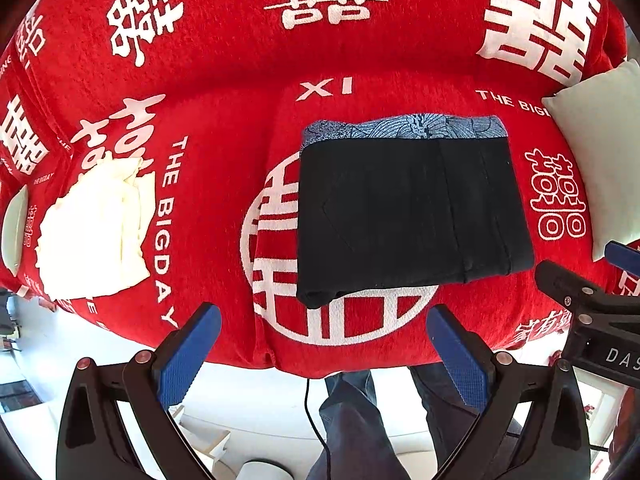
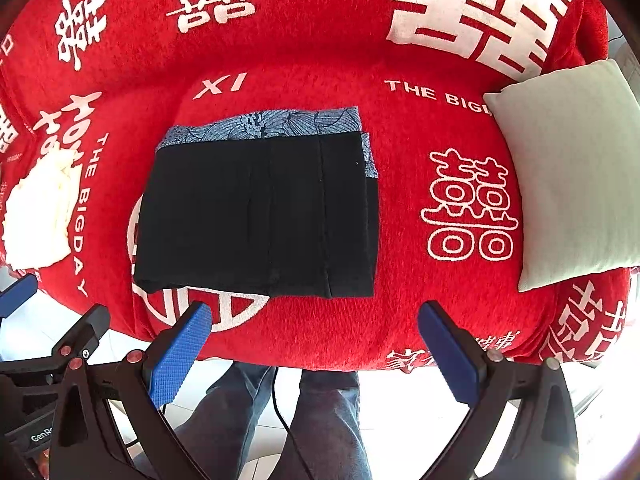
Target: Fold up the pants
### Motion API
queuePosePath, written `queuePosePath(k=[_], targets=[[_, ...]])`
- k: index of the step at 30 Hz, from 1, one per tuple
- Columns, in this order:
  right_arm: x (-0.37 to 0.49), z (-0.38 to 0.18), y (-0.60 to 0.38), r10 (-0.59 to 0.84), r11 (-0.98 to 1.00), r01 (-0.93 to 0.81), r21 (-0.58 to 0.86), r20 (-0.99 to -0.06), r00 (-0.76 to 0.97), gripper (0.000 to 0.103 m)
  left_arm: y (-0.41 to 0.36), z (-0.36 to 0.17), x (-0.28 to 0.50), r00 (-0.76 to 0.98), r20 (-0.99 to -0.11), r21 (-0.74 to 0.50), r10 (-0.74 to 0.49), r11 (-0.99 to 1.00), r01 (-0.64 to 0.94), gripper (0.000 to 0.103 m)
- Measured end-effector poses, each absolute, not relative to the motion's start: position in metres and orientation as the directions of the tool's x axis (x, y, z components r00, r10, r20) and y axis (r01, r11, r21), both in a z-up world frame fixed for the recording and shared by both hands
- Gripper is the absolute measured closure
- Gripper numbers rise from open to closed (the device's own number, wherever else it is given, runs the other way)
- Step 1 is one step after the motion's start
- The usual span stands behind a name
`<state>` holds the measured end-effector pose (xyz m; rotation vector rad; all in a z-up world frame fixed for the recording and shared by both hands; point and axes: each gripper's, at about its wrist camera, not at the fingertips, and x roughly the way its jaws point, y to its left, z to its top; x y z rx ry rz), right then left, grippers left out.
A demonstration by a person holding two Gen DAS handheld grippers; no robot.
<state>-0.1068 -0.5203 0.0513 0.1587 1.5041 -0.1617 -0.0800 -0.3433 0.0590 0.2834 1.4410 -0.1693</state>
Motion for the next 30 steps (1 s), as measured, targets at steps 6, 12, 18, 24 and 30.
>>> queuePosePath(k=[6,12,18,24,30], targets=[[-0.1058,0.0503,-0.5207,-0.01,0.978,0.207,0.002,-0.998,0.057,0.0,-0.343,0.0588,-0.0798,0.126,-0.99,0.09,0.056,0.955,0.283,0.0],[-0.1053,0.0499,-0.5206,-0.011,0.978,0.207,0.0,-0.998,0.055,0.0,-0.344,0.0584,-0.0776,0.131,-0.99,0.096,0.06,0.954,0.283,0.0],[-0.1046,0.047,-0.5202,-0.013,0.979,0.203,-0.003,-0.999,0.049,0.0,-0.3437,0.0569,-0.0775,0.128,-0.99,0.093,0.059,0.956,0.278,0.0],[-0.1048,0.0462,-0.5203,-0.012,0.979,0.202,-0.003,-0.999,0.047,0.0,-0.3441,0.0564,-0.0784,0.126,-0.99,0.092,0.059,0.958,0.271,0.0],[-0.1048,0.0464,-0.5204,-0.012,0.979,0.202,-0.002,-0.999,0.048,0.0,-0.3447,0.0554,-0.0793,0.122,-0.991,0.087,0.057,0.962,0.258,0.0]])
